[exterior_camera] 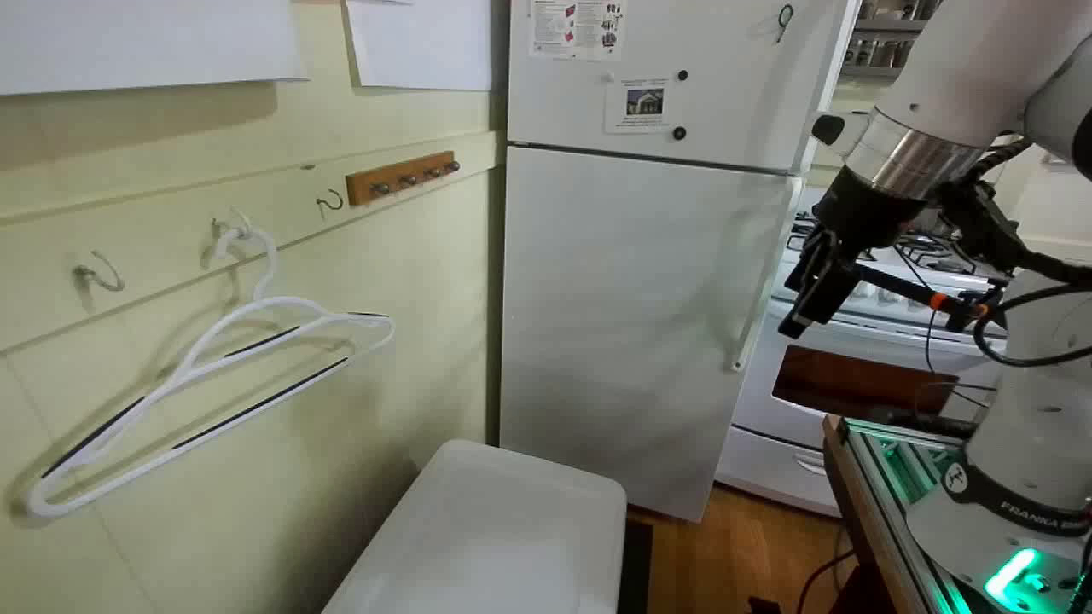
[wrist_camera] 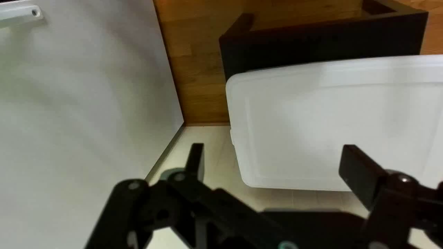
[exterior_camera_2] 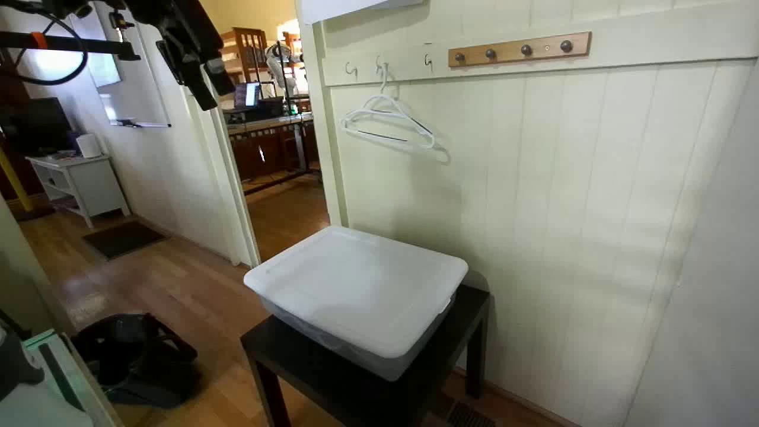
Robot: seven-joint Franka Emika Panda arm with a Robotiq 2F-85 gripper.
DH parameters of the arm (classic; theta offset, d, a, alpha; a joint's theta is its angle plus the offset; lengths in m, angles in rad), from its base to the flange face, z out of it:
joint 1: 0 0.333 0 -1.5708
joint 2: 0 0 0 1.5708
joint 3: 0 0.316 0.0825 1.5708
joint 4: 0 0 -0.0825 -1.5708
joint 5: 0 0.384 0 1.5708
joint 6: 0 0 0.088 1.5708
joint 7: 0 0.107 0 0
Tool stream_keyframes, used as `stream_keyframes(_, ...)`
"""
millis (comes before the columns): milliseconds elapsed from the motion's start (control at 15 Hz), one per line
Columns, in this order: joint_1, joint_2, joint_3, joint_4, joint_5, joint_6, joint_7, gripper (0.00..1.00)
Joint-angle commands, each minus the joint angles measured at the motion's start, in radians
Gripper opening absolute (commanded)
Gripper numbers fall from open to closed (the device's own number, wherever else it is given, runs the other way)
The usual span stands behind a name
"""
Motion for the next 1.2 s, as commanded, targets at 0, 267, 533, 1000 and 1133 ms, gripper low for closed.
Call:
stream_keyframes(0,0.008,0.005,-0.007,-0.009,-0.007,-0.003,0.006,1.0)
stream_keyframes(267,0.009,0.011,-0.008,-0.026,-0.007,-0.003,0.006,1.0)
stream_keyframes(533,0.009,0.011,-0.008,-0.026,-0.007,-0.003,0.006,1.0)
stream_keyframes(1000,-0.101,0.286,-0.025,0.075,-0.046,0.243,0.042,1.0)
stream_keyframes(1133,-0.121,0.391,-0.02,0.129,-0.071,0.32,0.041,1.0)
